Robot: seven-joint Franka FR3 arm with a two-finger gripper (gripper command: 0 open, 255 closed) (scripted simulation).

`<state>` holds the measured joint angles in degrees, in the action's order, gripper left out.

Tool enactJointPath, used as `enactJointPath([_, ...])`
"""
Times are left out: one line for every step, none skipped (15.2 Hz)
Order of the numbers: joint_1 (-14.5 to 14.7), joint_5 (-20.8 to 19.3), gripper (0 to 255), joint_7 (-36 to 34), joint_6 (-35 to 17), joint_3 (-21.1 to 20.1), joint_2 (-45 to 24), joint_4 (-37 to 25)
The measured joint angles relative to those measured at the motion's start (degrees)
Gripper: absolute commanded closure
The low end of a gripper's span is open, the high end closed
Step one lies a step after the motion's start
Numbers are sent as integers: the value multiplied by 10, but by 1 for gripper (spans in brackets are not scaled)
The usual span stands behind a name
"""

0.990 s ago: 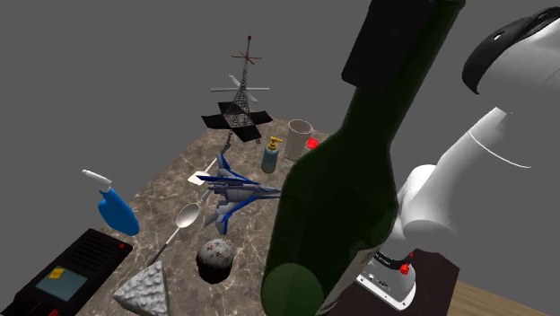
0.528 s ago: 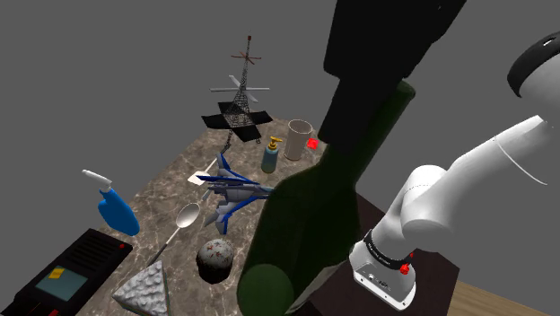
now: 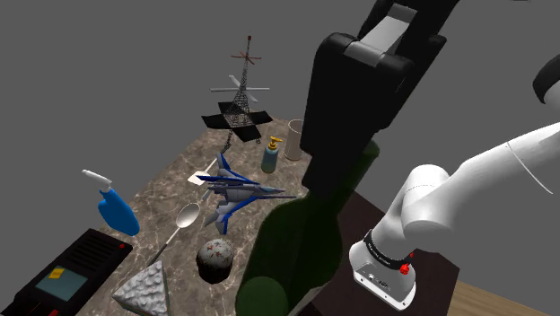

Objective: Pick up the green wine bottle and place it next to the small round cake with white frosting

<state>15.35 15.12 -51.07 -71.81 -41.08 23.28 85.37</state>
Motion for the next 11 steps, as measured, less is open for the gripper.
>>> enactJointPath([2,3,255,2,-8,2,6,14])
enactJointPath([4,6,255,6,-16,6,14,28])
enactJointPath([5,8,255,9,-24,7,19,41])
enactJointPath([8,12,255,14,-32,12,28,58])
enactJointPath([11,15,255,17,-40,15,36,73])
enactJointPath([12,17,255,18,-48,15,40,84])
enactJointPath([13,19,255,20,-55,15,43,95])
enactJointPath([15,21,255,23,-62,17,50,108])
enactJointPath([17,23,255,25,-70,18,54,121])
enactJointPath([18,24,255,26,-77,18,57,130])
enactJointPath([19,26,255,28,-83,19,61,140])
